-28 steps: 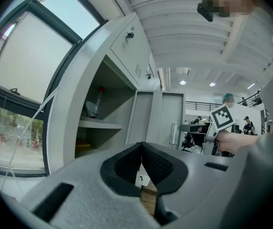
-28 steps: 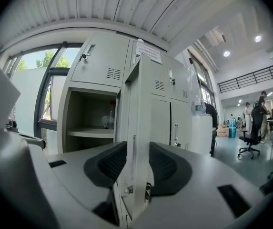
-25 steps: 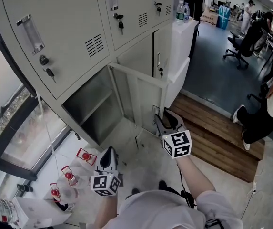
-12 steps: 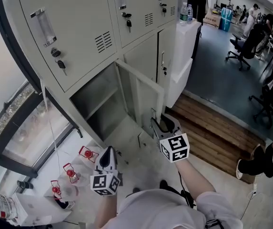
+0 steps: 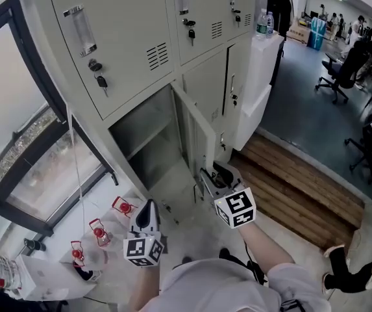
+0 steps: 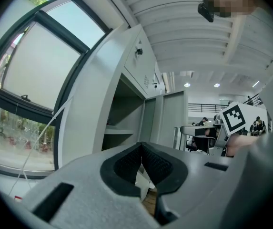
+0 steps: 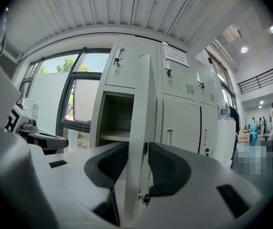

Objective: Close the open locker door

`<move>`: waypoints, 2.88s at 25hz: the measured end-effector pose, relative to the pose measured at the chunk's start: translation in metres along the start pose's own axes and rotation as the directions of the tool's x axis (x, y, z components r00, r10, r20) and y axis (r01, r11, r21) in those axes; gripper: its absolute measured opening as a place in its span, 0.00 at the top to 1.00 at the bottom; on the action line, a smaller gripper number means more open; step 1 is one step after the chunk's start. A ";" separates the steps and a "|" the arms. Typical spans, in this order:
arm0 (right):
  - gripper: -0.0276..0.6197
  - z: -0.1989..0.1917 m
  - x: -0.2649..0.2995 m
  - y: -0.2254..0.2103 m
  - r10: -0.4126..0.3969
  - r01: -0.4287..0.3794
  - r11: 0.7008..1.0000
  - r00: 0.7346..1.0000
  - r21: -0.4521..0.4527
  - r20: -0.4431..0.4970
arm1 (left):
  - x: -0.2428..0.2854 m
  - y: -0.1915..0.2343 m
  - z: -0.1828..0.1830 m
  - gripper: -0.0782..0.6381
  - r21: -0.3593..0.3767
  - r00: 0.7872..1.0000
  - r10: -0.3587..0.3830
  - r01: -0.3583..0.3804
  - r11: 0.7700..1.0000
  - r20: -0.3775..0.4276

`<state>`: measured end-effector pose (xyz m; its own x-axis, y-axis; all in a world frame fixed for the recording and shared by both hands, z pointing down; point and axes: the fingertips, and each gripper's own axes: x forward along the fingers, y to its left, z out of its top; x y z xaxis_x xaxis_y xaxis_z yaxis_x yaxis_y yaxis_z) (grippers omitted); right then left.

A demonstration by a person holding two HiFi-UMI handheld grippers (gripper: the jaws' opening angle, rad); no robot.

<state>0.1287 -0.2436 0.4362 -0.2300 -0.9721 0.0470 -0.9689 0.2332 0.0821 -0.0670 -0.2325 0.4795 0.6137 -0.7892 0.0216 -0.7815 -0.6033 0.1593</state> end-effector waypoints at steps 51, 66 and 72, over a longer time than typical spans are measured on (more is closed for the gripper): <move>0.75 0.019 0.079 0.138 0.363 -0.363 0.932 0.930 -0.013 0.053 | -0.088 0.100 0.023 0.88 -0.002 0.930 0.361 -0.362 0.932 0.070; 0.75 0.022 0.117 0.163 0.409 -0.409 0.912 0.911 -0.015 0.057 | -0.095 0.134 0.026 0.88 -0.009 0.907 0.414 -0.415 0.910 0.080; 0.75 0.022 0.134 0.171 0.413 -0.413 0.911 0.909 -0.011 0.056 | -0.086 0.146 0.026 0.88 -0.014 0.912 0.404 -0.405 0.914 0.072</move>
<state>-0.0694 -0.3343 0.4346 -0.6145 -0.7887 0.0209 -0.7863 0.6144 0.0659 -0.2367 -0.2561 0.4750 0.2353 -0.9718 0.0126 -0.9613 -0.2308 0.1506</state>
